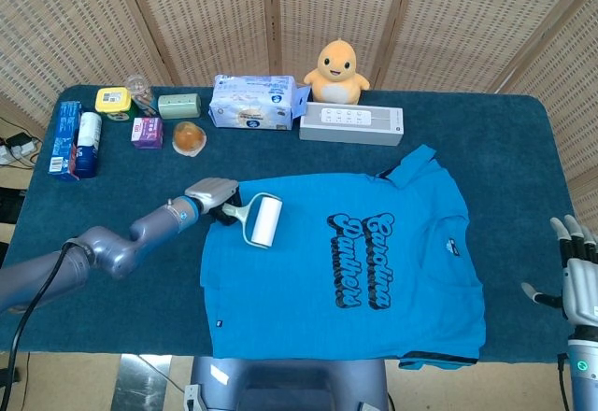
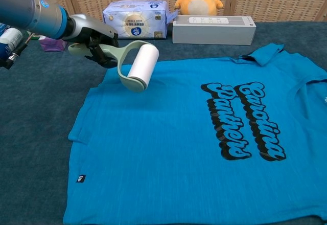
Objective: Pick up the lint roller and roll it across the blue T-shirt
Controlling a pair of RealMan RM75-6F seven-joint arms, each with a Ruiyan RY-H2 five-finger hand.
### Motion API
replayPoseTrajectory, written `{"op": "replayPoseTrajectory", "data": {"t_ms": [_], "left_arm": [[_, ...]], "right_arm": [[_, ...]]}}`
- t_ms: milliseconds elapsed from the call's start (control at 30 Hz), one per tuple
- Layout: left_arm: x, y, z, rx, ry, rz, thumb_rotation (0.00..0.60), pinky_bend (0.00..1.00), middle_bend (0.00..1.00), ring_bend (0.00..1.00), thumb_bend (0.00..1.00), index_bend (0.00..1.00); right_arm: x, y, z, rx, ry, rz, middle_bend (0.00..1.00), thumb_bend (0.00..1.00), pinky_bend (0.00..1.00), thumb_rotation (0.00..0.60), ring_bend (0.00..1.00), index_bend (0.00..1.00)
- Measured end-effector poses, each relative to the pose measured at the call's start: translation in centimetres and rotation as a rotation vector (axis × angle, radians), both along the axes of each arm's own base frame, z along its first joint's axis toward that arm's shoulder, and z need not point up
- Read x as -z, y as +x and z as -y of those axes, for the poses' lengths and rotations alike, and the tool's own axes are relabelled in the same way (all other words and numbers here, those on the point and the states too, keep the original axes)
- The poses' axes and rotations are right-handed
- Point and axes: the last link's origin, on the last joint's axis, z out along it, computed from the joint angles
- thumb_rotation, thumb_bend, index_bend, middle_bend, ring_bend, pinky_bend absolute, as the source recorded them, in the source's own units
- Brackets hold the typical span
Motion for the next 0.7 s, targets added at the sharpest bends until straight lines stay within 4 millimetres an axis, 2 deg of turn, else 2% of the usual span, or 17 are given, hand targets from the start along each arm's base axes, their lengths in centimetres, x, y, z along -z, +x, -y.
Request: {"op": "replayPoseTrajectory", "data": {"t_ms": [233, 467, 700], "left_arm": [[2.4, 2.0, -0.2, -0.061, -0.056, -0.026, 0.600, 1.00, 1.00, 0.86, 0.70, 1.00], [4.8, 5.3, -0.5, -0.077, -0.078, -0.031, 0.600, 1.00, 1.00, 0.86, 0.70, 1.00], [6.4, 8.2, -0.7, -0.100, -0.104, -0.060, 0.600, 1.00, 1.00, 0.86, 0.70, 1.00]], "right_arm": [[-0.4, -0.2, 0.0, 0.001, 0.001, 0.027, 0.00, 0.03, 0.00, 0.600, 0.00, 0.04], [-0.8, -0.5, 0.1, 0.007, 0.000, 0.049, 0.00, 0.03, 0.00, 0.600, 0.00, 0.04], [-1.2, -0.8, 0.2, 0.006, -0.003, 0.064, 0.00, 0.03, 0.00, 0.600, 0.00, 0.04]]}}
